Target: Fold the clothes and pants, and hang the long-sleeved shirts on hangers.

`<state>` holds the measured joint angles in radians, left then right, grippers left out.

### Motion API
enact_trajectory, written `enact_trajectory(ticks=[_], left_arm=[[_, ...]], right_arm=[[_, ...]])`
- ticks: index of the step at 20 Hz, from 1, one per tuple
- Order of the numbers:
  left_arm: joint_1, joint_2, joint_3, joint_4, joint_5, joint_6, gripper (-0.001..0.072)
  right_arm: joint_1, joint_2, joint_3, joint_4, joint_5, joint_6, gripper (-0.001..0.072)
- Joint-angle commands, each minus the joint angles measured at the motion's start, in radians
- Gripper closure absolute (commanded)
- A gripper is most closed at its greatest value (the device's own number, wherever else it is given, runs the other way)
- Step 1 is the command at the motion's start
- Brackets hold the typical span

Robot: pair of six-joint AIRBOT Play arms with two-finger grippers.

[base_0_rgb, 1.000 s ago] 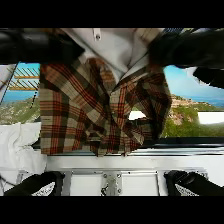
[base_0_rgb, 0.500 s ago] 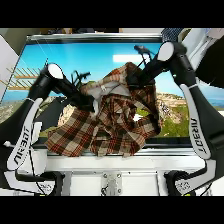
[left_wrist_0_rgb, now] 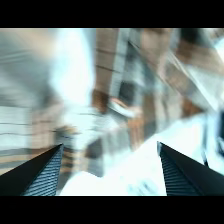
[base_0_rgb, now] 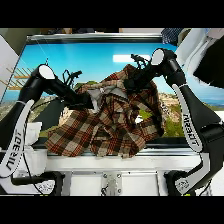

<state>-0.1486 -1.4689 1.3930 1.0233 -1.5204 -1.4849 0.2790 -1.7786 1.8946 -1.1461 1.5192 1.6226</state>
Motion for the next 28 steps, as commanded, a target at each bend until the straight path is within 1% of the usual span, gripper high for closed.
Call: enact_trajectory(ticks=[1, 3, 6, 7, 9, 10, 11, 15, 18, 19, 20, 21, 24, 25, 26, 27, 28], left_arm=[[-0.008, 0.119, -0.093, 0.191, 0.182, -0.122, 0.0077], [-0.040, 0.160, -0.188, 0.195, 0.269, -0.153, 0.0078], [-0.122, 0.159, -0.290, 0.182, 0.420, -0.181, 0.0077], [-0.146, 0.147, -0.308, 0.182, 0.472, -0.198, 0.0078], [-0.169, 0.113, -0.305, 0.186, 0.527, -0.242, 0.0078], [-0.169, 0.099, -0.293, 0.191, 0.539, -0.261, 0.0079], [-0.163, 0.085, -0.275, 0.190, 0.542, -0.263, 0.0099], [-0.105, 0.076, -0.214, 0.191, 0.504, -0.267, 0.0099], [-0.091, 0.074, -0.209, 0.190, 0.500, -0.267, 0.0109], [-0.099, 0.073, -0.221, 0.190, 0.501, -0.263, 0.0346], [-0.111, 0.073, -0.234, 0.190, 0.509, -0.239, 0.0571], [-0.117, 0.073, -0.237, 0.190, 0.511, -0.221, 0.0687], [-0.117, 0.075, -0.170, 0.190, 0.471, -0.194, 0.0687], [-0.117, 0.076, -0.137, 0.190, 0.444, -0.183, 0.0687], [-0.125, 0.076, -0.102, 0.190, 0.410, -0.166, 0.0687], [-0.135, 0.076, -0.080, 0.191, 0.391, -0.146, 0.0687], [-0.137, 0.076, -0.063, 0.191, 0.375, -0.134, 0.0687]], right_arm=[[0.002, -0.002, 0.000, 0.018, -0.001, 0.000, 0.0685], [0.003, -0.002, 0.000, 0.018, -0.001, 0.000, 0.0684], [0.003, -0.002, 0.000, 0.018, -0.003, 0.000, 0.0684], [0.003, -0.002, 0.000, 0.018, -0.003, 0.000, 0.0684], [0.003, -0.002, 0.000, 0.017, -0.003, 0.000, 0.0684], [0.003, -0.002, 0.000, 0.014, -0.003, 0.000, 0.0684], [0.003, -0.002, 0.000, 0.008, -0.003, -0.001, 0.0684], [0.001, -0.002, 0.000, -0.024, -0.004, -0.001, 0.0684], [0.001, -0.002, -0.001, -0.024, -0.040, 0.000, 0.0684], [0.001, -0.002, 0.000, -0.023, -0.054, 0.000, 0.0684], [0.001, -0.002, 0.000, -0.023, -0.064, 0.000, 0.0684], [0.001, -0.002, 0.000, -0.024, -0.076, 0.000, 0.0684], [-0.015, -0.002, 0.000, -0.028, -0.168, 0.007, 0.0682], [-0.026, -0.002, 0.000, -0.039, -0.218, 0.035, 0.0668], [-0.039, -0.002, 0.000, -0.038, -0.260, 0.057, 0.0511], [-0.055, -0.002, 0.001, -0.035, -0.288, 0.061, 0.0206], [-0.072, 0.003, 0.006, -0.036, -0.301, 0.061, 0.0055]])
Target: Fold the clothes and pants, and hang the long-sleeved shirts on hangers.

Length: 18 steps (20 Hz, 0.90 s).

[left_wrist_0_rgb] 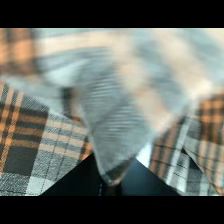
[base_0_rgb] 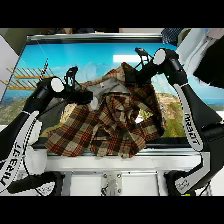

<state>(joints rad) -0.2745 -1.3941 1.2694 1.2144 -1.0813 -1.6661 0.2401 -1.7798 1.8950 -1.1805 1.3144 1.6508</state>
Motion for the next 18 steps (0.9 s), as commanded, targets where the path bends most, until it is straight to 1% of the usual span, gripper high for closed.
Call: enact_trajectory(ticks=[1, 3, 5, 8, 11, 12, 14, 17, 18], left_arm=[[-0.015, 0.001, 0.069, 0.000, -0.071, 0.047, 0.0687], [-0.020, 0.001, 0.074, 0.000, -0.066, 0.047, 0.0687], [-0.020, 0.000, 0.073, -0.001, -0.069, 0.047, 0.0687], [-0.020, 0.000, 0.073, -0.001, -0.071, 0.047, 0.0688], [-0.020, 0.000, 0.073, -0.001, -0.071, 0.047, 0.0687], [-0.019, 0.000, 0.073, 0.000, -0.071, 0.047, 0.0687], [-0.020, 0.000, 0.073, -0.001, -0.071, 0.047, 0.0687], [-0.019, 0.000, 0.073, 0.000, -0.071, 0.047, 0.0687], [-0.020, 0.000, 0.073, -0.001, -0.071, 0.047, 0.0687]], right_arm=[[-0.050, 0.016, 0.010, -0.005, -0.100, 0.032, 0.0060], [-0.080, 0.071, 0.010, -0.030, -0.103, -0.006, 0.0060], [-0.078, 0.141, 0.009, -0.119, -0.077, -0.011, 0.0060], [-0.020, 0.214, -0.008, -0.244, -0.024, -0.021, 0.0060], [0.059, 0.219, -0.068, -0.261, 0.006, -0.005, 0.0060], [0.085, 0.219, -0.107, -0.276, -0.005, 0.010, 0.0060], [0.128, 0.219, -0.207, -0.332, -0.064, 0.087, 0.0060], [0.135, 0.219, -0.345, -0.349, -0.200, 0.208, 0.0060], [0.134, 0.219, -0.382, -0.345, -0.246, 0.228, 0.0059]])
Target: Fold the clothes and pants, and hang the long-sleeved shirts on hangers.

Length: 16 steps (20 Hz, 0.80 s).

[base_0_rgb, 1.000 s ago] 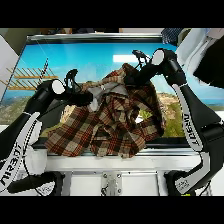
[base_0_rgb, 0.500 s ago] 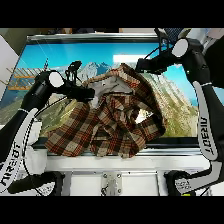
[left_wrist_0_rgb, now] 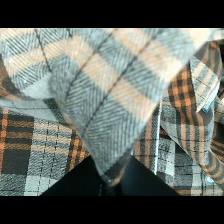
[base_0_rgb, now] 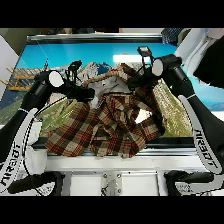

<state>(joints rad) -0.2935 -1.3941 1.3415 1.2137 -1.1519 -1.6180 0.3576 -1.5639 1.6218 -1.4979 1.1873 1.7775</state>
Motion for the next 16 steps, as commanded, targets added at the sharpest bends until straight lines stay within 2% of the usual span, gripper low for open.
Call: enact_trajectory(ticks=[1, 4, 8, 9, 11, 13, 16], left_arm=[[-0.001, 0.000, 0.001, 0.000, 0.002, -0.001, 0.0687], [-0.001, 0.000, 0.001, 0.000, 0.002, -0.001, 0.0687], [-0.001, 0.000, 0.001, 0.000, 0.001, -0.001, 0.0687], [0.000, 0.000, 0.001, 0.000, 0.000, -0.001, 0.0687], [0.012, 0.008, 0.003, 0.000, 0.002, 0.010, 0.0687], [0.042, 0.055, 0.029, -0.001, -0.001, 0.009, 0.0687], [0.085, 0.162, 0.215, -0.039, -0.026, 0.008, 0.0687]], right_arm=[[0.017, 0.003, -0.137, -0.015, -0.169, 0.104, 0.0060], [0.018, -0.013, -0.171, 0.083, -0.324, 0.103, 0.0059], [0.018, -0.056, -0.171, 0.133, -0.407, 0.093, 0.0062], [0.018, -0.060, -0.170, 0.130, -0.420, 0.087, 0.0180], [0.013, -0.050, -0.167, 0.129, -0.432, 0.015, 0.0664], [-0.006, -0.005, -0.144, 0.129, -0.414, -0.047, 0.0683], [-0.039, 0.135, -0.010, 0.117, -0.350, -0.105, 0.0684]])
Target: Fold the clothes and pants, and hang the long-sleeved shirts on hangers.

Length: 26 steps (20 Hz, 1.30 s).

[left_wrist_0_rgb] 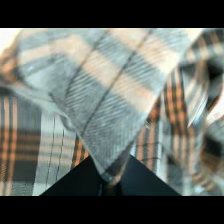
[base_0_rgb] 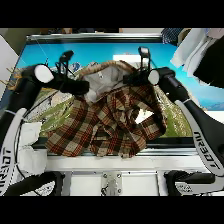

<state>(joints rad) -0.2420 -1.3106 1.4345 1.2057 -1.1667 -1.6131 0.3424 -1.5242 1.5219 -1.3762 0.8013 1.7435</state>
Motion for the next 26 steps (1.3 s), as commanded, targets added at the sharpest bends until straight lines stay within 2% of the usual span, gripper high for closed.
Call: enact_trajectory(ticks=[1, 4, 7, 9, 12, 15, 19, 21, 24, 26], left_arm=[[0.034, 0.119, 0.207, -0.069, -0.006, 0.004, 0.0687], [-0.016, 0.219, 0.476, -0.116, 0.035, 0.012, 0.0687], [-0.128, 0.292, 0.662, -0.100, 0.137, 0.047, 0.0687], [-0.214, 0.349, 0.679, -0.076, 0.240, 0.065, 0.0688], [-0.317, 0.433, 0.583, -0.071, 0.397, 0.073, 0.0688], [-0.356, 0.465, 0.536, -0.050, 0.470, 0.072, 0.0688], [-0.301, 0.336, 0.689, -0.018, 0.324, 0.066, 0.0688], [-0.190, 0.252, 0.696, -0.018, 0.233, -0.001, 0.0688], [-0.006, 0.149, 0.533, -0.030, 0.097, -0.104, 0.0688], [0.065, 0.048, 0.432, -0.029, -0.120, -0.104, 0.0688]], right_arm=[[-0.027, 0.151, 0.167, -0.005, 0.066, -0.084, 0.0684], [-0.012, 0.293, 0.413, -0.001, 0.151, -0.087, 0.0685], [0.037, 0.429, 0.558, 0.000, 0.150, -0.066, 0.0685], [0.073, 0.520, 0.559, 0.000, 0.131, -0.035, 0.0684], [0.107, 0.602, 0.559, 0.001, 0.132, 0.018, 0.0684], [0.108, 0.628, 0.559, 0.000, 0.139, 0.060, 0.0685], [0.108, 0.597, 0.538, -0.001, 0.187, 0.119, 0.0684], [0.108, 0.548, 0.502, -0.043, 0.259, 0.160, 0.0684], [0.072, 0.406, 0.457, -0.090, 0.484, 0.126, 0.0684], [0.018, 0.261, 0.454, -0.061, 0.665, 0.046, 0.0685]])
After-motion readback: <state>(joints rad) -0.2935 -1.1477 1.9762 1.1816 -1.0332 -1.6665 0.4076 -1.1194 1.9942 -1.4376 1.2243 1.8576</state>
